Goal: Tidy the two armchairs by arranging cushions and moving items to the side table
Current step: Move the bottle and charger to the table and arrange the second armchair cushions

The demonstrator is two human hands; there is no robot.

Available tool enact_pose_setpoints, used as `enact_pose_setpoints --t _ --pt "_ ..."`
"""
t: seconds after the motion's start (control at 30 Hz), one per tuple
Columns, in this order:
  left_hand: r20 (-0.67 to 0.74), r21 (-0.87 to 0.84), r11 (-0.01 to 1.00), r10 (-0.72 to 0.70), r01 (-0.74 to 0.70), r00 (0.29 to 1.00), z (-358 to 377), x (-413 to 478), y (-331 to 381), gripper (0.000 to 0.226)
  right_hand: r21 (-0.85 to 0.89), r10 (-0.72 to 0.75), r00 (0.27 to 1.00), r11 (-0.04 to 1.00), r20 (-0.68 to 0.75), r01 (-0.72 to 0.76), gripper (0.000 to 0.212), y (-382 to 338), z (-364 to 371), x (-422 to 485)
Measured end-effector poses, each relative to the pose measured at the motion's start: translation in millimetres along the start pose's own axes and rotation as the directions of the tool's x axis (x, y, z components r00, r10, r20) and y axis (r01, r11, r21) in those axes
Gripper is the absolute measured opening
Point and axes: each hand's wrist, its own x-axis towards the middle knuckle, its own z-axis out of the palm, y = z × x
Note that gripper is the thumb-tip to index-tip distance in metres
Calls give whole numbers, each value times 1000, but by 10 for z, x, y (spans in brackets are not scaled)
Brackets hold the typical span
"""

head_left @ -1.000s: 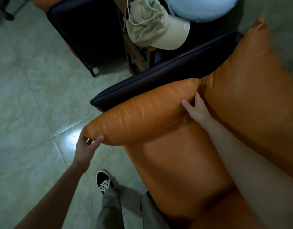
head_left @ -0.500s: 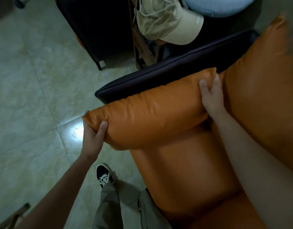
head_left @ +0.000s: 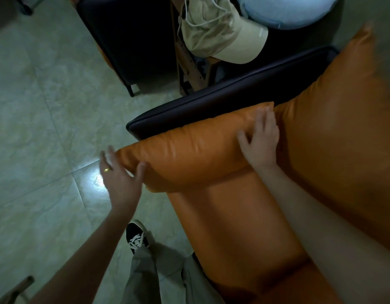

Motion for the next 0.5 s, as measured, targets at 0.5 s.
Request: enact_pose_setpoints --t 0.5 --pt "337 312 876 261 -369 904 552 302 234 85 -78 -72 971 993 228 92 80 197 385 500"
